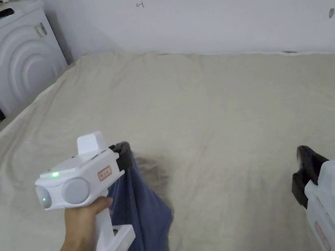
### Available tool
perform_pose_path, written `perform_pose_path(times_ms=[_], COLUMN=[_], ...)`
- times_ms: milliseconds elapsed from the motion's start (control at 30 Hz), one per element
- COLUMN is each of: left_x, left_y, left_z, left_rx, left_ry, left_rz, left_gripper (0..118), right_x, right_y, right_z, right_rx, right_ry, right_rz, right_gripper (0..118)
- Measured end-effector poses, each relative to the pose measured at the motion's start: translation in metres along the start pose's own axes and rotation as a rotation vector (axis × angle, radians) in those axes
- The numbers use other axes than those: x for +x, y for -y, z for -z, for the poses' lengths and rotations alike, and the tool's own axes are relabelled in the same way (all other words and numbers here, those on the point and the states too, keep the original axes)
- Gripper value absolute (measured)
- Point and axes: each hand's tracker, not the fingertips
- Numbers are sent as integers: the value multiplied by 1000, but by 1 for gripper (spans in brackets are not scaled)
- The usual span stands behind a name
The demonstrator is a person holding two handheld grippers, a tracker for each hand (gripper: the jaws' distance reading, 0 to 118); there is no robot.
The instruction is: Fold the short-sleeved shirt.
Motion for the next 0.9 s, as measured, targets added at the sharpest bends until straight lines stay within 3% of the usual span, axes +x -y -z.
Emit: perform_pose_path(times_ms=[200, 400, 667, 900], left_x=[114, 218, 307, 314], left_y=[-61, -65, 7, 107], left_z=[2, 17, 52, 101], left_rx=[70, 71, -118, -383], left_ry=[234, 427, 581, 531], left_rz=[164, 271, 358, 454], left_gripper=[3, 3, 3, 3], right_x=[42, 91, 139, 151], right_y=[-4, -6, 1, 15], right_z=[-36, -70, -107, -114], right_rx=[39, 66, 63, 19], right_ry=[95, 224, 363, 394], right_rz=[16, 38, 56, 66], right_gripper=[2, 2, 2, 2])
